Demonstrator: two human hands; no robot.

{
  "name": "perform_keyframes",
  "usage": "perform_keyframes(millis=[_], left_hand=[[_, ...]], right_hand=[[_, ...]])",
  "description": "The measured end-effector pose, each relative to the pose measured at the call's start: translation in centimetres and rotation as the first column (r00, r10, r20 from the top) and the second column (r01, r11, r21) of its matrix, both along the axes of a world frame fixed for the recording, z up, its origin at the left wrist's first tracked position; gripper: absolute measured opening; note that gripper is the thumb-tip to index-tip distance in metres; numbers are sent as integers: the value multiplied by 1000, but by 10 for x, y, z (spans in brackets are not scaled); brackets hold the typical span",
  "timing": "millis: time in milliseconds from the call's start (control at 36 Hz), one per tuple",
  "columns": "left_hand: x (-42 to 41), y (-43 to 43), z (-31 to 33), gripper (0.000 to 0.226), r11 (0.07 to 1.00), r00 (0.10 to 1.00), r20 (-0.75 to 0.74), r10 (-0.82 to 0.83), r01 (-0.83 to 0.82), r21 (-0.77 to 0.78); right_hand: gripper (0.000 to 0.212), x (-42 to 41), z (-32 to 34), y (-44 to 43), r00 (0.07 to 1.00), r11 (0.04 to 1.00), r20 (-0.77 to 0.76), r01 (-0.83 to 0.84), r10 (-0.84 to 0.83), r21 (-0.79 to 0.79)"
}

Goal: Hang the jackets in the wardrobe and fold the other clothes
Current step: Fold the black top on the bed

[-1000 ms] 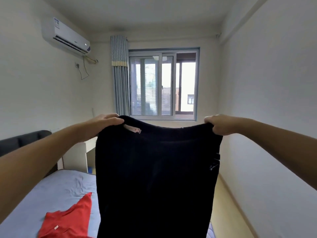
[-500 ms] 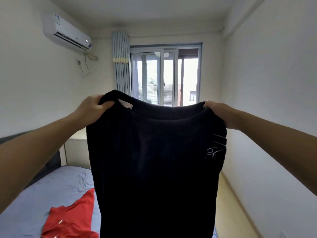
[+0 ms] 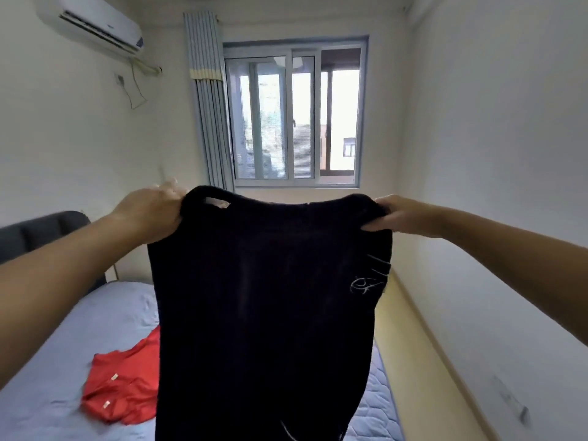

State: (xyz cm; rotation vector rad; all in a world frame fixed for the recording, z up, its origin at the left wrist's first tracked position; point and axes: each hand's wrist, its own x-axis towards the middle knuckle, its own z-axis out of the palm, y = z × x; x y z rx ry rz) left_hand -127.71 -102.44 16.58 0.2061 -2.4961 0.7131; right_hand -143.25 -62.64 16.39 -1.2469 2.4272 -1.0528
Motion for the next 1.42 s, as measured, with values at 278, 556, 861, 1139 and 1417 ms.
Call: perform_keyframes(millis=[278, 556, 861, 1139, 1417], left_hand=[[-12, 9, -4, 25, 715, 957, -255, 134, 85, 694], [-9, 60, -11, 44, 422, 929, -168, -329, 304, 854], [-25, 98, -9, 29, 158, 745, -420, -519, 566, 809], [-5, 125, -61, 19, -104, 907, -225, -356, 201, 974], [10, 53, -46, 12, 355, 964, -215, -156, 258, 899]], right_hand=[[17, 15, -12, -43, 934, 934, 356, 150, -25, -326], [20, 39, -22, -75, 806, 945, 574, 61, 143, -321], [11, 80, -54, -133, 972, 979, 221, -32, 78, -203], [28, 76, -45, -139, 936, 872, 349, 209, -47, -443], [29, 45, -20, -104, 936, 878, 115, 353, -334, -323]])
